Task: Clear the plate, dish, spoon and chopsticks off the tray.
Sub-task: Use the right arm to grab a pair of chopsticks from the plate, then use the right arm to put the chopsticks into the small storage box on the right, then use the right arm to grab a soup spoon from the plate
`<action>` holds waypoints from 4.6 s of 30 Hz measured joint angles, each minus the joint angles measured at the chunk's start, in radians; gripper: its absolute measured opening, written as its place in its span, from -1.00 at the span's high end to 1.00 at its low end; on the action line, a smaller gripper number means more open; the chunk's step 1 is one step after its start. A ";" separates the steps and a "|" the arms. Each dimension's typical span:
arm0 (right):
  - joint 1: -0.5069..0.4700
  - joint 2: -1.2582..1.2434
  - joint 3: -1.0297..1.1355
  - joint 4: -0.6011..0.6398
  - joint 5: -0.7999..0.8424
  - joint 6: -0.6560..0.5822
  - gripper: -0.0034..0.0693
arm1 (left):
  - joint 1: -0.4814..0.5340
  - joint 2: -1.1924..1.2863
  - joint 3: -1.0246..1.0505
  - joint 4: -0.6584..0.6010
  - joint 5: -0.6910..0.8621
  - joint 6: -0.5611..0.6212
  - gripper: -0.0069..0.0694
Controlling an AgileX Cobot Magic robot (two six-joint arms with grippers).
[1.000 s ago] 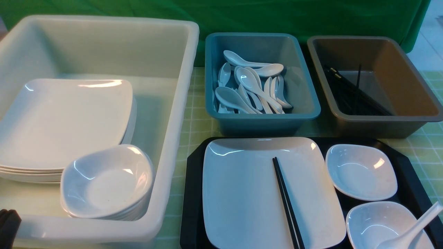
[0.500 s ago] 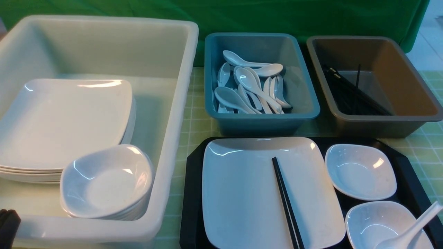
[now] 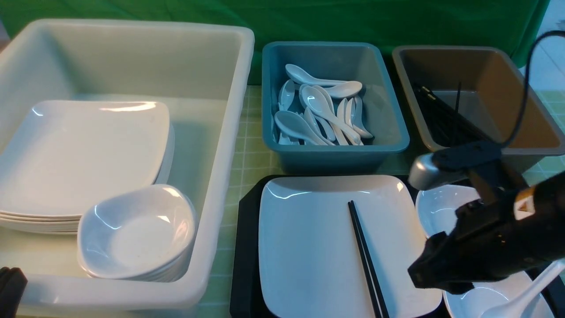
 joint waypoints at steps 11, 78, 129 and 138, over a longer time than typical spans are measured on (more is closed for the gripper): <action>0.189 0.290 -0.158 -0.263 0.017 0.349 -0.26 | 0.000 0.000 0.000 0.000 0.000 0.001 0.82; -0.497 0.576 -0.594 -0.288 -0.684 0.079 0.62 | 0.000 0.000 0.000 0.000 0.000 0.002 0.82; -0.513 0.012 0.381 -0.288 -0.509 0.484 -0.21 | 0.000 0.000 0.000 0.000 0.000 0.002 0.82; -0.513 0.030 0.378 -0.289 -0.553 0.486 -0.21 | 0.000 0.000 0.000 0.000 0.000 0.002 0.82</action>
